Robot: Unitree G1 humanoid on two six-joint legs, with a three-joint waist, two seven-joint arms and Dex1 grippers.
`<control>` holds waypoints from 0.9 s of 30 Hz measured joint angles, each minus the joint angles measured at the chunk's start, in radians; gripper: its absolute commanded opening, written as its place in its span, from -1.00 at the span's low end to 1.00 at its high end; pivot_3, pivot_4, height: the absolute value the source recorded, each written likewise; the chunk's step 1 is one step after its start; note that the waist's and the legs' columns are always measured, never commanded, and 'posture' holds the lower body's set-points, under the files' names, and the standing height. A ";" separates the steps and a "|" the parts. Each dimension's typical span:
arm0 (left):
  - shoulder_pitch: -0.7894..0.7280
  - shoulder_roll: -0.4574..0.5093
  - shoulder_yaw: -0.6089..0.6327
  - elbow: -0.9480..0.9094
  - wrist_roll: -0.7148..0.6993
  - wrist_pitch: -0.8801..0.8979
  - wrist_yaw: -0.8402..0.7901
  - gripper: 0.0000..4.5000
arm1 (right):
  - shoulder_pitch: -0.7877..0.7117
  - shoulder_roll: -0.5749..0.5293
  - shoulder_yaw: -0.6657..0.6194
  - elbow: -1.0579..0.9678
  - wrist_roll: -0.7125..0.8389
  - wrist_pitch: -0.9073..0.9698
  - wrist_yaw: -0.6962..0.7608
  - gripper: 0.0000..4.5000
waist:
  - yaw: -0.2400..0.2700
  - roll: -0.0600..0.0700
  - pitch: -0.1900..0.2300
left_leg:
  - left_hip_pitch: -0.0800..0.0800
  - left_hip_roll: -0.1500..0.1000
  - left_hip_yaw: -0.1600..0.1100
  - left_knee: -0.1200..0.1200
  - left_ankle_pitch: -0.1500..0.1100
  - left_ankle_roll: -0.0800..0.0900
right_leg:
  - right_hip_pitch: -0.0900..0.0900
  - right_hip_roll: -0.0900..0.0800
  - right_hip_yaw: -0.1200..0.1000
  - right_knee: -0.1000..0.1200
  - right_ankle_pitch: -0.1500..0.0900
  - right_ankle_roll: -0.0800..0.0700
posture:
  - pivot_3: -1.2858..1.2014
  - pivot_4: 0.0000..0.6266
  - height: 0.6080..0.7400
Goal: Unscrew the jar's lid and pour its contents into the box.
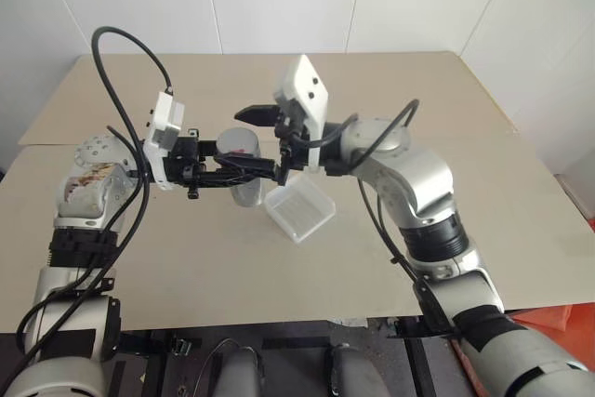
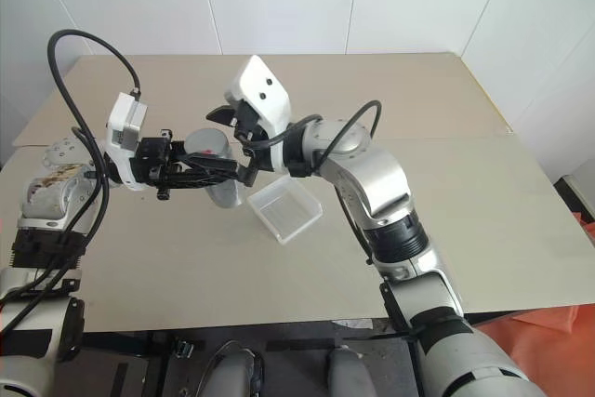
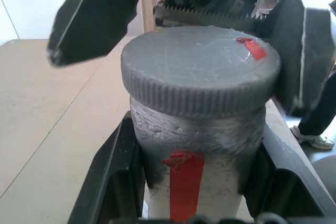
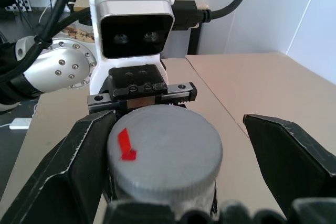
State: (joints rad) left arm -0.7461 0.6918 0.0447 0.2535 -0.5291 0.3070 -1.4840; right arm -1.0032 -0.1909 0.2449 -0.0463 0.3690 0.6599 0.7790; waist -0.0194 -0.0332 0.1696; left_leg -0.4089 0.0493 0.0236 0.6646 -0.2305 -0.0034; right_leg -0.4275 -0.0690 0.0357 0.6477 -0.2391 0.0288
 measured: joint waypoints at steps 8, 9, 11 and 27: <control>0.004 0.009 0.000 0.000 0.015 0.000 0.010 -0.12 | -0.021 0.028 0.008 0.077 -0.014 -0.037 0.004 0.98 | -0.001 0.000 0.000 | 0.000 0.000 0.000 0.000 0.000 0.000 | 0.000 0.000 0.000 0.000 0.000 0.000 | 0.03 -0.52 1.00; 0.005 0.009 0.000 -0.001 0.015 0.000 0.011 -0.12 | -0.021 0.026 0.008 0.077 -0.014 -0.038 0.006 0.98 | -0.001 0.000 0.000 | 0.000 0.000 0.000 0.000 0.000 0.000 | 0.000 0.000 0.000 0.000 0.000 0.000 | 0.03 -0.52 1.00; 0.007 0.010 0.000 -0.001 0.015 0.000 0.013 -0.12 | -0.020 0.012 0.008 0.075 -0.007 -0.038 0.016 0.98 | -0.001 0.000 0.000 | 0.000 0.000 0.000 0.000 0.000 0.000 | 0.000 0.000 0.000 0.000 0.000 0.000 | 0.03 -0.52 1.00; 0.040 0.027 0.016 -0.019 0.013 0.000 -0.004 -0.12 | 0.069 -0.222 -0.116 0.037 0.024 -0.041 0.025 0.98 | 0.004 0.000 0.000 | 0.000 0.000 0.000 0.000 0.000 0.000 | 0.000 0.000 0.000 -0.001 0.000 0.000 | 0.03 -0.52 1.00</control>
State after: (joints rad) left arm -0.7063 0.7193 0.0611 0.2346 -0.5163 0.3073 -1.4879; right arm -0.9339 -0.4131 0.1291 -0.0097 0.3935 0.6187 0.8041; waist -0.0149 -0.0332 0.1696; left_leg -0.4091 0.0493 0.0236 0.6646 -0.2305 -0.0034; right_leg -0.4274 -0.0689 0.0356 0.6469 -0.2391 0.0288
